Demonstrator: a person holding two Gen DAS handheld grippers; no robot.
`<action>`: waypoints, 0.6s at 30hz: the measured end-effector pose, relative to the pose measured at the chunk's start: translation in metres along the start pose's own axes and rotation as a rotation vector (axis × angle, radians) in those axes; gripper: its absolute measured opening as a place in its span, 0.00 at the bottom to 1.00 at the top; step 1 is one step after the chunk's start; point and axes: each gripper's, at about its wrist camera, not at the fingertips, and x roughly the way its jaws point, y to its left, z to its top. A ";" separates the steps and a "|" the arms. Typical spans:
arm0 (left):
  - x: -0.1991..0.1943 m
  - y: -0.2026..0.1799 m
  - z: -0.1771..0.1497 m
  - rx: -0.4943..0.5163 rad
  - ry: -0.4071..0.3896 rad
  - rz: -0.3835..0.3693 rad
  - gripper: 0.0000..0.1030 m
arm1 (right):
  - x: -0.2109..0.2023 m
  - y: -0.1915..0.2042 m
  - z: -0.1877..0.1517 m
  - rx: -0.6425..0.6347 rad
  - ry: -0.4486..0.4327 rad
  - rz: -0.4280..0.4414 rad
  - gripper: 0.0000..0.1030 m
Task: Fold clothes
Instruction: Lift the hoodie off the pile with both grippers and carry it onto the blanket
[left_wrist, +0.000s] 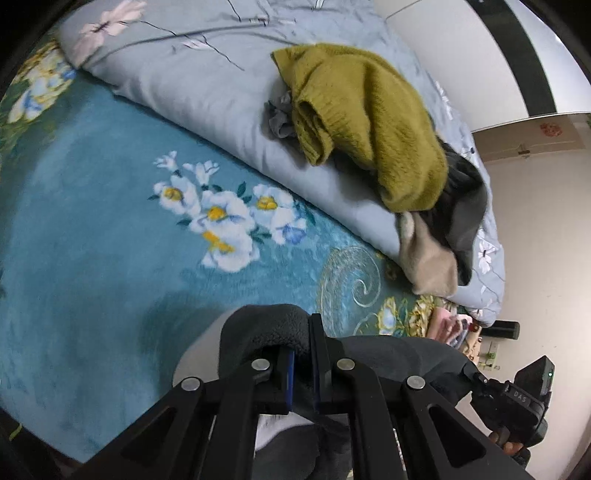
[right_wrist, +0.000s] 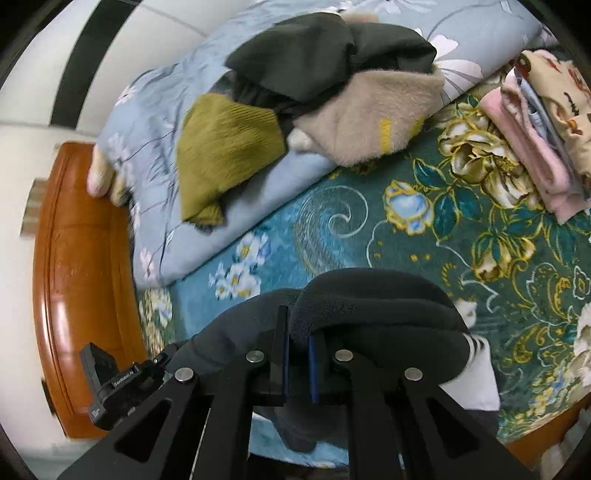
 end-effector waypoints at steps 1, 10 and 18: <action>0.010 0.002 0.009 0.000 0.012 0.002 0.07 | 0.007 0.000 0.007 0.014 0.003 -0.011 0.08; 0.092 0.018 0.068 -0.061 0.116 0.004 0.07 | 0.080 -0.006 0.069 0.049 0.070 -0.200 0.10; 0.136 0.033 0.089 -0.113 0.196 -0.005 0.08 | 0.128 -0.013 0.103 0.070 0.132 -0.287 0.12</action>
